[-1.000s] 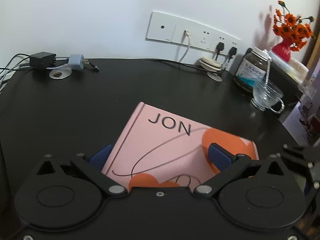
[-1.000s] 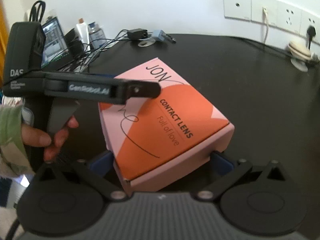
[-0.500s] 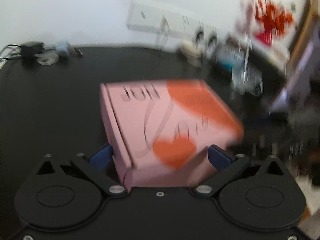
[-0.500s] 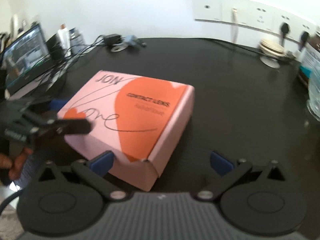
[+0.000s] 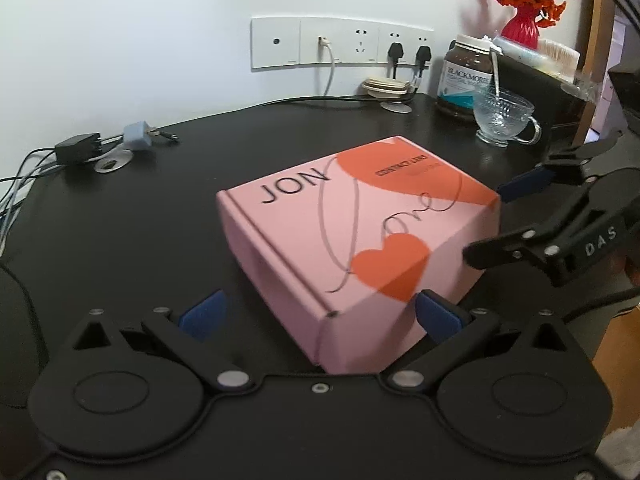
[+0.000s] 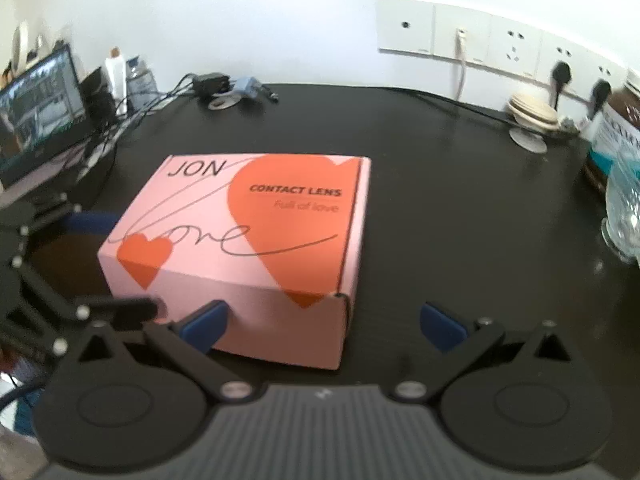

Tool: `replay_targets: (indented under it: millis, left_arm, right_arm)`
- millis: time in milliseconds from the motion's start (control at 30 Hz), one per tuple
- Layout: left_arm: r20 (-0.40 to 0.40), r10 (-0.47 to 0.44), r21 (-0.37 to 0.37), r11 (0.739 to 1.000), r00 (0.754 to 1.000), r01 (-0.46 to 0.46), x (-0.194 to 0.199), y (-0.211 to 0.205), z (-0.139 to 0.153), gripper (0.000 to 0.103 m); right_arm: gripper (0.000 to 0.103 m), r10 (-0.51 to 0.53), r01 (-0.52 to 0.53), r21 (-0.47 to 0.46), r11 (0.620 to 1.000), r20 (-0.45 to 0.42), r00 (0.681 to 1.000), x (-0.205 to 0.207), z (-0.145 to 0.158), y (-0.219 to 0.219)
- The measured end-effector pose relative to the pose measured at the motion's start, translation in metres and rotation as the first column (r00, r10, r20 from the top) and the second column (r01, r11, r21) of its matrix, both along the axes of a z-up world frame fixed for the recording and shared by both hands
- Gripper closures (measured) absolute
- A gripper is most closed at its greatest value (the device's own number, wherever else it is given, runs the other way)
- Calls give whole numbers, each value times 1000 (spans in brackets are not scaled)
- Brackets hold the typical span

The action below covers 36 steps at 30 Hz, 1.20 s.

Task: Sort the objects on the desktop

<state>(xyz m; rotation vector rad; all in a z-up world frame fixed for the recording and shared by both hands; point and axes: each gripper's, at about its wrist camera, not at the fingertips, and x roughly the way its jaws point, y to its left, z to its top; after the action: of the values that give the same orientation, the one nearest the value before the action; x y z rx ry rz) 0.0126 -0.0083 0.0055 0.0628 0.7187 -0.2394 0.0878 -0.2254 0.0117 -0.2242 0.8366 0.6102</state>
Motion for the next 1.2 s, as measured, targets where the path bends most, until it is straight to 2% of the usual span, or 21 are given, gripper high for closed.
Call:
replay_targets:
  millis: [167, 367, 500, 633, 800, 867, 967, 1033, 1133, 1200]
  left_arm:
    - [-14, 11, 25, 1000, 1000, -11, -6, 2, -1, 0]
    - [-28, 26, 75, 997, 999, -24, -9, -4, -7, 0]
    - [-42, 34, 65, 997, 999, -32, -8, -4, -10, 0]
    - [-48, 32, 72, 997, 998, -29, -6, -10, -13, 0]
    - [-44, 38, 61, 998, 998, -35, -4, -16, -16, 0]
    - [-36, 36, 55, 998, 999, -34, -4, -17, -16, 0]
    - [-18, 24, 67, 997, 1000, -23, -4, -19, -15, 0]
    - [-9, 17, 82, 996, 1000, -16, -5, -19, -16, 0]
    - [2, 8, 105, 994, 1000, -8, -5, -19, -17, 0]
    - [0, -2, 103, 995, 1000, 2, -3, -18, -18, 0]
  right_arm:
    - [1, 58, -56, -32, 998, 69, 996, -4, 12, 4]
    - [1, 50, -60, 86, 995, 107, 993, 12, 44, 9]
    - [1, 72, -80, 106, 991, 82, 994, 34, 50, 48]
    - [1, 141, -142, 61, 988, 20, 990, 59, 43, 102]
    - [1, 192, -197, -44, 979, -98, 976, 88, 27, 158]
    - [1, 216, -231, -59, 971, -193, 957, 98, 21, 174]
    - [1, 218, -281, -145, 949, -347, 912, 106, 4, 193]
    - [1, 249, -329, -171, 929, -368, 896, 103, -2, 198]
    - [1, 289, -366, -156, 917, -373, 882, 99, -2, 197]
    - [1, 323, -400, -129, 908, -393, 861, 96, -1, 194]
